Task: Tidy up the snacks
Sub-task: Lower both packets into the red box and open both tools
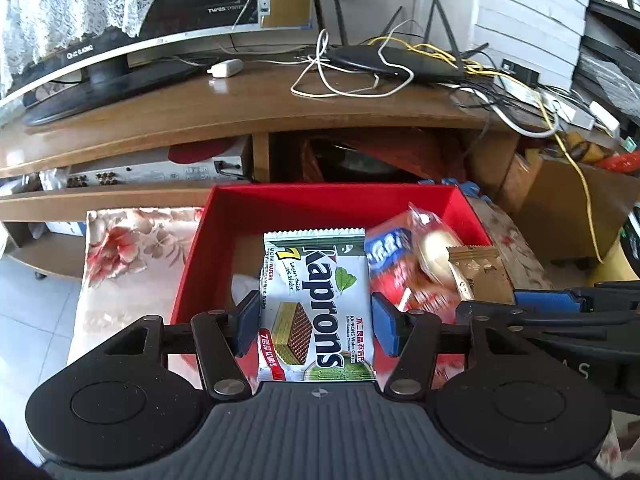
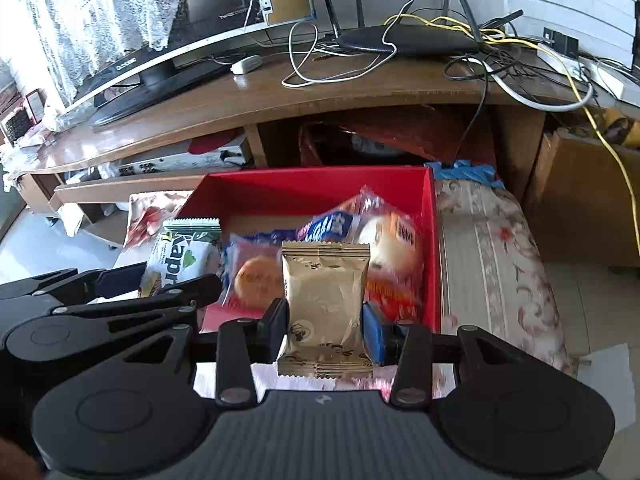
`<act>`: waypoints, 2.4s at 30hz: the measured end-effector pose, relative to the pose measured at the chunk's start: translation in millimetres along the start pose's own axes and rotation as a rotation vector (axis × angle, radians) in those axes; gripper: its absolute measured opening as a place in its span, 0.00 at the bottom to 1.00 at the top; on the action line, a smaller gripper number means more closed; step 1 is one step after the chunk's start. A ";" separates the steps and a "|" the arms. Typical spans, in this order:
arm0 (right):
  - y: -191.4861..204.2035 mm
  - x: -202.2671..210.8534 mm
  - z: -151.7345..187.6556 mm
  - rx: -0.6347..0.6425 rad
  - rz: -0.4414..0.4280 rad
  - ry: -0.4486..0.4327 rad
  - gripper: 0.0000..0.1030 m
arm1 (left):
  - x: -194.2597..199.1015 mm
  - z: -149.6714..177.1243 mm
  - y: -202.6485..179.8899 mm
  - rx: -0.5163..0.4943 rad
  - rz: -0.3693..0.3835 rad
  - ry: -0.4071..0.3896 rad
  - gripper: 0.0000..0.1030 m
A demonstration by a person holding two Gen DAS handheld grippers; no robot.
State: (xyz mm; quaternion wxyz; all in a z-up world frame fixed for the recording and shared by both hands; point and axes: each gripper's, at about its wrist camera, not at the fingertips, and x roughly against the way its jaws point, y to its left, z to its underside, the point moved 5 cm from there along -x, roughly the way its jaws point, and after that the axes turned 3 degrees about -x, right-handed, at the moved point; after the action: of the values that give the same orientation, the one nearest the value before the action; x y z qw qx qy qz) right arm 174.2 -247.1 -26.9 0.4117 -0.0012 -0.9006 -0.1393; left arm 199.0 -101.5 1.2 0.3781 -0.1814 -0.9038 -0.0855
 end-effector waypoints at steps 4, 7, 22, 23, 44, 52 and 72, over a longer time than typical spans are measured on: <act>-1.2 -18.8 -14.6 -0.001 0.003 0.009 0.39 | -16.5 -9.2 6.3 0.013 -0.014 0.011 0.62; -0.2 -32.3 -23.2 0.005 0.010 0.016 0.39 | -28.4 -14.0 10.6 0.021 -0.020 0.022 0.62; -3.3 -73.6 -36.3 0.025 0.069 0.044 0.40 | -65.5 -13.9 15.6 0.039 -0.031 0.093 0.62; -3.2 -74.7 -36.3 0.029 0.072 0.045 0.40 | -66.1 -13.2 15.6 0.041 -0.030 0.096 0.63; -4.9 -64.6 -40.5 0.001 0.061 0.032 0.48 | -54.0 -16.6 24.3 0.060 -0.070 0.091 0.80; -7.6 -54.7 -40.2 -0.017 0.056 0.025 0.53 | -44.8 -15.6 23.9 0.065 -0.065 0.083 0.83; -9.6 -53.1 -35.2 -0.029 0.058 0.035 0.54 | -40.4 -15.5 25.7 0.096 -0.086 0.121 0.83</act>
State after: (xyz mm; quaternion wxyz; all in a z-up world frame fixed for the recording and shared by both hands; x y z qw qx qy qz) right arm 234.2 -259.2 -46.8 0.4313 -0.0307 -0.8907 -0.1405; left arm 245.3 -92.9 -16.4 0.4364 -0.1188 -0.8892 -0.0691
